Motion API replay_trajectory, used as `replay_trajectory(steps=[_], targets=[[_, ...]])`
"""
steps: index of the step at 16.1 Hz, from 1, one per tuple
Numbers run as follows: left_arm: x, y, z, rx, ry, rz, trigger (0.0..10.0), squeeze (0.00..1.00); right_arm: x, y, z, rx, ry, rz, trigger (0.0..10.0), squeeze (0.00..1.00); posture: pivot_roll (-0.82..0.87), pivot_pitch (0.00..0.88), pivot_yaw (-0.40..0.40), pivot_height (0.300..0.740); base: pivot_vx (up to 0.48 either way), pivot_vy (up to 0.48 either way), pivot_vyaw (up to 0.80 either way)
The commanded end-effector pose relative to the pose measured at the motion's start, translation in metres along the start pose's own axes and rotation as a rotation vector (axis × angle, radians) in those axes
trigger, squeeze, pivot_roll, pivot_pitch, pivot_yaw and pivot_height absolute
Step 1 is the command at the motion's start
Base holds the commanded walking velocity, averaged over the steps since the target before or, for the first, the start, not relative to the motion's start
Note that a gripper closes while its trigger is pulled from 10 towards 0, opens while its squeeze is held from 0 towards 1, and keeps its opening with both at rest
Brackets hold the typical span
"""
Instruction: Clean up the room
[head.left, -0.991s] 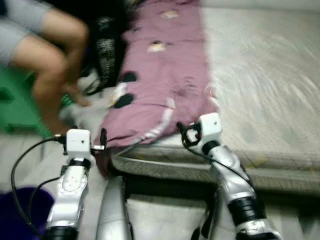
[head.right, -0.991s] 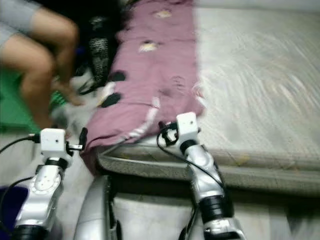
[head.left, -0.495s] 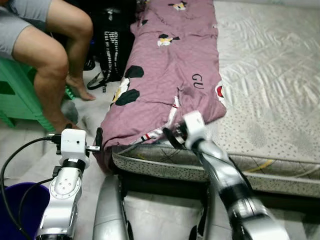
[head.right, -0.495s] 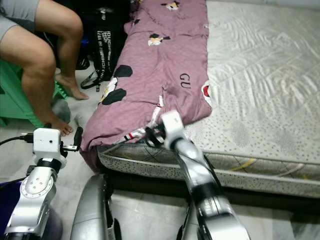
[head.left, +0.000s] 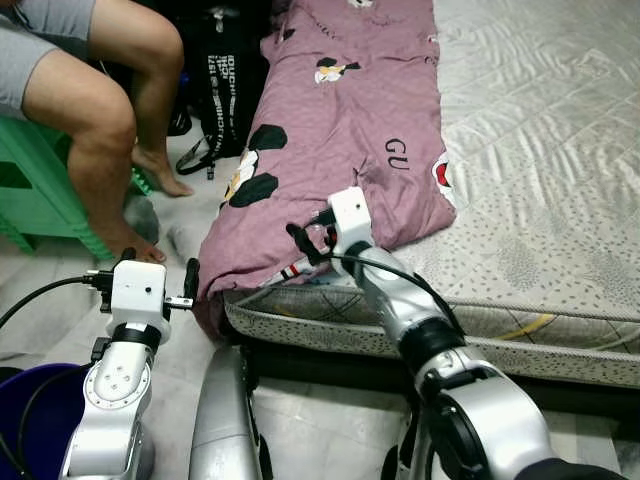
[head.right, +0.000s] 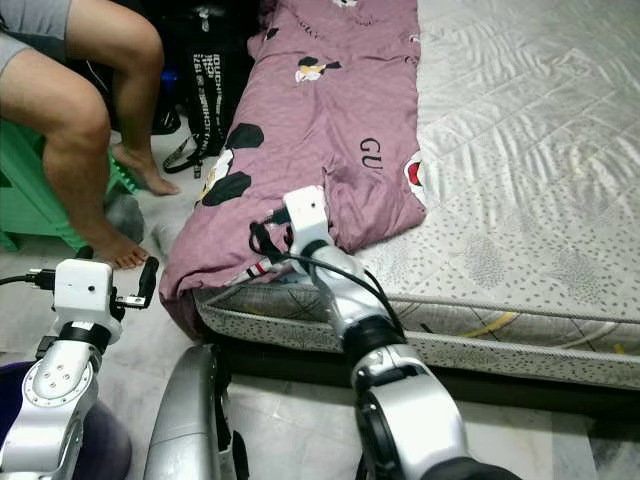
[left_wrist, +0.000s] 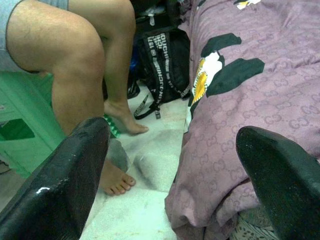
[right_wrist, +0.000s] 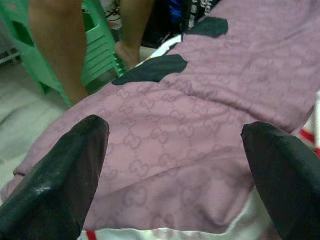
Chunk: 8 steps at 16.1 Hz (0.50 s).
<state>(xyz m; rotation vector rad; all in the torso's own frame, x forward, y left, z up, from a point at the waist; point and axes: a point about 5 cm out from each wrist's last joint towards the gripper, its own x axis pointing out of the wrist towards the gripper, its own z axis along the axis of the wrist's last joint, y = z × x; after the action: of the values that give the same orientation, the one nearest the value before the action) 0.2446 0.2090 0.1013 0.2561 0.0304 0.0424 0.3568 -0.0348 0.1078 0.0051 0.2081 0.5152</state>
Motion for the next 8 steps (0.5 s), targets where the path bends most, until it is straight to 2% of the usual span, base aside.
replay_trajectory(steps=[1,3,4,6,7,8], targets=[[0.000,0.002,0.005,0.020,-0.001,0.000,10.0,0.00,0.002,0.004,-0.010,0.054,0.064,-0.055,10.0,0.00,0.22,0.110,0.049,0.508,0.000,0.000,0.00],[0.001,0.002,0.006,0.020,-0.002,-0.004,10.0,0.00,-0.001,-0.007,-0.025,0.131,0.174,-0.184,10.0,0.00,0.22,0.108,0.049,0.508,0.000,0.000,0.00],[0.002,0.001,0.006,0.019,-0.001,-0.004,10.0,0.00,-0.004,-0.016,-0.029,0.204,0.207,-0.247,10.0,0.00,0.22,0.107,0.046,0.508,0.000,0.000,0.00],[0.003,0.000,0.006,0.016,0.000,-0.003,10.0,0.00,-0.010,-0.036,-0.032,0.273,0.219,-0.337,10.0,0.00,0.21,0.106,0.043,0.508,0.000,0.000,0.00],[0.004,0.000,0.006,0.013,0.000,-0.002,10.0,0.00,-0.017,-0.054,-0.033,0.324,0.214,-0.423,10.0,0.00,0.21,0.103,0.043,0.508,0.000,0.000,0.00],[0.005,0.000,0.006,0.012,0.001,-0.001,10.0,0.00,-0.018,-0.058,-0.033,0.329,0.208,-0.439,10.0,0.00,0.20,0.102,0.043,0.508,0.000,0.000,0.00]])
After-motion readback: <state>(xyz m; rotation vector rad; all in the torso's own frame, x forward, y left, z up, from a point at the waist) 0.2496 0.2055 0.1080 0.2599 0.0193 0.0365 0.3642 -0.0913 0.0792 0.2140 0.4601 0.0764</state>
